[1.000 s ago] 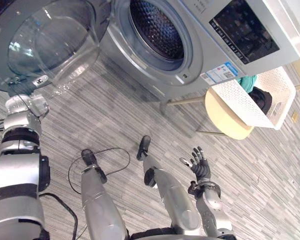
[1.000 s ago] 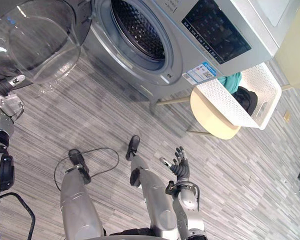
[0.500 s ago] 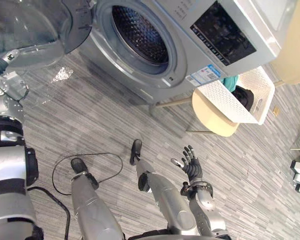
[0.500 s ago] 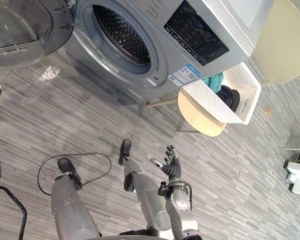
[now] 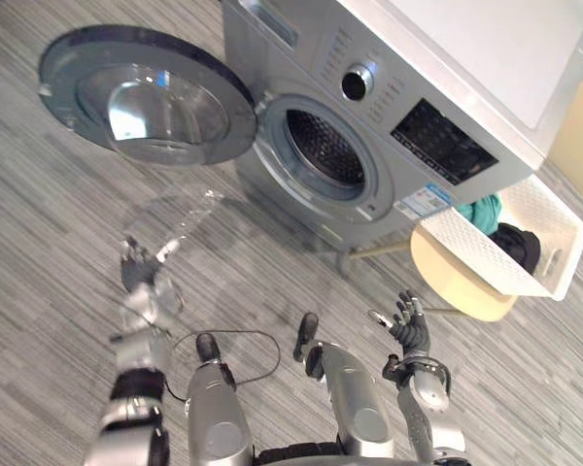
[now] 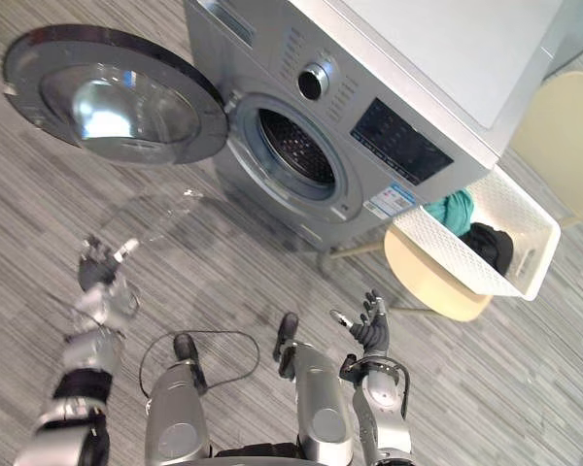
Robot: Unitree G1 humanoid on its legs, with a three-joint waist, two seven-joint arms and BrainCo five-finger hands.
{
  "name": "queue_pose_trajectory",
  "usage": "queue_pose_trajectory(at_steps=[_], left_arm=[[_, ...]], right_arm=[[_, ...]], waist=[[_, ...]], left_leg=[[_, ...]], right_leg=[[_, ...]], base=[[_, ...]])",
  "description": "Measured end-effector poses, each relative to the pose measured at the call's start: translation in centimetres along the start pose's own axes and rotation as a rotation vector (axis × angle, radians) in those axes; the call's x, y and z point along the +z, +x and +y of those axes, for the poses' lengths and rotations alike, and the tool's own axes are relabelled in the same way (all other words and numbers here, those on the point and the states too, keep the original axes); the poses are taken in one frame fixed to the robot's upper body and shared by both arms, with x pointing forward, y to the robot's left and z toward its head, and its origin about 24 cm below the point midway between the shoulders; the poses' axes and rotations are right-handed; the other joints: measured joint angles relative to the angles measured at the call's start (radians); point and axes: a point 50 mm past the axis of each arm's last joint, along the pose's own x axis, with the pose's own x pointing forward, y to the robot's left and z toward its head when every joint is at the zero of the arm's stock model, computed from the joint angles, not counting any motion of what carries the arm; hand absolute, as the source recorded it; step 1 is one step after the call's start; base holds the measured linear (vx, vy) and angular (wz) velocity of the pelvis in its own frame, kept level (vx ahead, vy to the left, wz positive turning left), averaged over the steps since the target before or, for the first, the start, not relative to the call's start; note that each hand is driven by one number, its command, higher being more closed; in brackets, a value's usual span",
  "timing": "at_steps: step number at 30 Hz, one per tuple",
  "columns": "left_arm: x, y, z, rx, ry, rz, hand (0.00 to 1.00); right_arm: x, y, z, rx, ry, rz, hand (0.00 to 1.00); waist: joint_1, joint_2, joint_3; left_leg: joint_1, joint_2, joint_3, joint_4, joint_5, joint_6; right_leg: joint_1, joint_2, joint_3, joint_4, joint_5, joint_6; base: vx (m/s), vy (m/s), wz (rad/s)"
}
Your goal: Pick up the laundry basket with both hands and put the clothes into the washing machine.
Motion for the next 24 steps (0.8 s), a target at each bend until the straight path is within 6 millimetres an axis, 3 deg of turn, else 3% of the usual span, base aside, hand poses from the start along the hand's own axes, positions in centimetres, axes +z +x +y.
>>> queue_pose_trajectory(at_steps=[2,5,6,7,9,10,11,12,13,14,16,17,18,19,21,23,24], left_arm=[[-2.1,-1.2,0.3,0.002,-0.007,0.058,0.00],[-6.2,-4.3,1.2,0.016,-0.022,0.190,0.00],[-6.7,-4.8,1.4,0.020,-0.024,0.208,0.00],[-8.1,-6.0,2.0,0.038,-0.036,0.255,0.00],[-8.9,-6.9,2.6,0.052,-0.053,0.287,0.00],[-10.0,-8.2,3.3,0.078,-0.073,0.334,0.00],[-10.4,-8.7,3.6,0.085,-0.073,0.349,0.00],[-11.0,-9.4,3.9,0.090,-0.072,0.377,0.00],[-11.8,-10.4,3.8,0.078,-0.070,0.415,0.00],[-12.4,-11.1,3.5,0.071,-0.087,0.440,0.00],[-12.7,-11.4,3.1,0.067,-0.110,0.455,0.00],[-12.8,-11.6,2.9,0.066,-0.127,0.461,0.00],[-12.8,-11.7,3.1,0.071,-0.137,0.462,0.00],[-12.6,-11.8,3.2,0.071,-0.140,0.452,0.00],[-12.0,-11.8,3.5,0.074,-0.144,0.429,0.00],[-11.2,-11.6,3.7,0.086,-0.163,0.389,0.00],[-10.5,-11.6,4.4,0.100,-0.166,0.359,0.00]], right_arm=[[0.1,0.1,-0.8,-0.033,0.001,-0.004,0.00],[0.2,-0.1,-2.3,-0.088,-0.019,-0.012,0.00],[0.2,-0.1,-2.3,-0.089,-0.020,-0.012,0.00],[0.2,-0.1,-2.2,-0.088,-0.017,-0.011,0.00],[0.2,-0.2,-2.2,-0.088,-0.017,-0.010,0.00],[0.2,-0.3,-2.5,-0.106,-0.020,-0.010,0.00],[0.1,-0.5,-2.7,-0.113,-0.023,-0.011,0.00],[0.0,-0.8,-3.0,-0.125,-0.031,-0.006,0.00],[-0.2,-1.1,-3.5,-0.149,-0.053,-0.001,0.00],[-0.3,-1.1,-3.5,-0.156,-0.065,0.003,0.00],[0.1,-0.9,-3.6,-0.159,-0.074,-0.008,0.00],[0.3,-0.6,-3.3,-0.148,-0.078,-0.010,0.00],[0.4,-0.4,-2.8,-0.130,-0.080,-0.010,0.00],[0.4,-0.4,-2.4,-0.110,-0.089,-0.010,0.00],[0.4,-0.3,-1.5,-0.073,-0.100,-0.008,0.00],[0.4,-0.5,-0.9,-0.046,-0.105,-0.009,0.00],[0.3,-0.9,-0.2,-0.022,-0.099,-0.010,0.00]], waist=[[0.001,0.023,-0.018],[-0.001,0.097,-0.090],[-0.002,0.108,-0.103],[-0.001,0.129,-0.127],[0.012,0.150,-0.139],[0.015,0.178,-0.160],[0.017,0.187,-0.171],[0.016,0.196,-0.193],[0.016,0.206,-0.225],[0.019,0.211,-0.243],[0.016,0.222,-0.250],[0.020,0.224,-0.252],[0.037,0.223,-0.253],[0.049,0.222,-0.256],[0.056,0.230,-0.261],[0.071,0.241,-0.268],[0.074,0.214,-0.283]], left_leg=[[0.024,-0.004,0.001,-0.015,0.000,0.000],[0.100,0.001,0.011,-0.045,0.000,0.000],[0.114,0.005,0.015,-0.045,0.000,-0.001],[0.141,0.036,0.026,-0.008,-0.002,0.002],[0.132,0.089,0.031,0.137,-0.015,0.028],[0.090,0.167,0.015,0.336,0.002,0.130],[0.070,0.192,-0.001,0.403,0.030,0.173],[0.042,0.220,-0.019,0.483,0.088,0.238],[0.003,0.243,-0.062,0.564,0.204,0.231],[-0.028,0.223,-0.106,0.604,0.214,0.200],[-0.039,0.145,-0.150,0.636,0.124,0.131],[-0.046,0.042,-0.181,0.633,0.019,0.088],[-0.041,-0.053,-0.201,0.562,-0.051,0.067],[-0.038,-0.115,-0.212,0.454,-0.084,0.058],[-0.033,-0.192,-0.248,0.215,-0.087,0.062],[-0.023,-0.212,-0.312,0.068,-0.040,0.075],[0.000,-0.202,-0.276,0.051,-0.002,0.133]], right_leg=[[0.021,-0.004,-0.006,0.001,-0.009,0.002],[0.086,0.001,-0.020,-0.001,-0.041,0.006],[0.099,0.006,-0.019,-0.001,-0.049,0.006],[0.127,0.025,-0.010,-0.008,-0.072,-0.005],[0.186,0.066,0.006,-0.036,-0.088,-0.020],[0.250,0.116,0.024,-0.073,-0.087,-0.042],[0.272,0.133,0.034,-0.087,-0.087,-0.050],[0.298,0.155,0.052,-0.107,-0.086,-0.060],[0.326,0.183,0.092,-0.144,-0.078,-0.082],[0.333,0.199,0.131,-0.167,-0.067,-0.107],[0.335,0.203,0.177,-0.181,-0.058,-0.123],[0.336,0.205,0.231,-0.197,-0.051,-0.134],[0.342,0.203,0.281,-0.211,-0.041,-0.141],[0.343,0.207,0.315,-0.217,-0.033,-0.135],[0.344,0.222,0.364,-0.214,-0.026,-0.124],[0.343,0.253,0.419,-0.198,-0.036,-0.108],[0.345,0.255,0.445,-0.168,-0.080,-0.088]], base=[[0.09,-0.014,0.15],[0.11,-0.030,0.07],[0.12,-0.111,-0.12],[0.08,-0.156,-0.22],[0.06,-0.163,-0.46],[0.07,-0.139,-0.60],[0.13,-0.195,-0.67],[0.15,-0.125,-0.69],[0.18,-0.152,-0.90],[0.16,-0.115,-0.87],[0.20,-0.052,-0.80],[0.22,0.009,-1.29],[0.16,0.032,-1.51],[0.14,0.043,-1.27],[0.17,0.065,-1.07],[0.21,0.102,-1.14],[0.18,0.087,-0.76]])
